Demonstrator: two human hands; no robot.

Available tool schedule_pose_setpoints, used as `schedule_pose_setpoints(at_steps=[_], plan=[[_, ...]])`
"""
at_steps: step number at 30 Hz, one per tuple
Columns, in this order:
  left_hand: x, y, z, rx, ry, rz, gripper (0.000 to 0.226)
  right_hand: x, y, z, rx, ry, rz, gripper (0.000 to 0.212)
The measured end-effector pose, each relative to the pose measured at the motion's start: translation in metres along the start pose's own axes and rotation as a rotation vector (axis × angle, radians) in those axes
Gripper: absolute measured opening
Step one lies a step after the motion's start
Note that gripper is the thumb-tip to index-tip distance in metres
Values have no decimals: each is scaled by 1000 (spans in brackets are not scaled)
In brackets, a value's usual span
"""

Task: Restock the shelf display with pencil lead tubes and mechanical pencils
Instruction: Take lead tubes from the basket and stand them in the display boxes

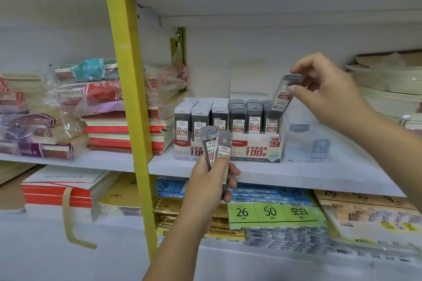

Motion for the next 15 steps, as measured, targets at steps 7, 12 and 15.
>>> schedule_pose_setpoints(at_steps=[7, 12, 15], plan=[[0, -7, -3, -44, -27, -61, 14, 3, -26, 19, -240, 56, -246, 29], [-1, -7, -3, -33, -28, -80, 17, -7, -33, 25, -430, 94, -255, 21], [-4, -6, -3, -30, -28, -95, 17, -19, -29, 21, -422, 82, -139, 25]])
Point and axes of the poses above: each hand's wrist, its own x-axis towards the middle knuckle, its own y-axis out of the back of the hand, z = x × y, the point moved 1 cm from there along x, towards the middle knuckle, and after that the axes turned 15 degrees about z, right-handed, at the moved point
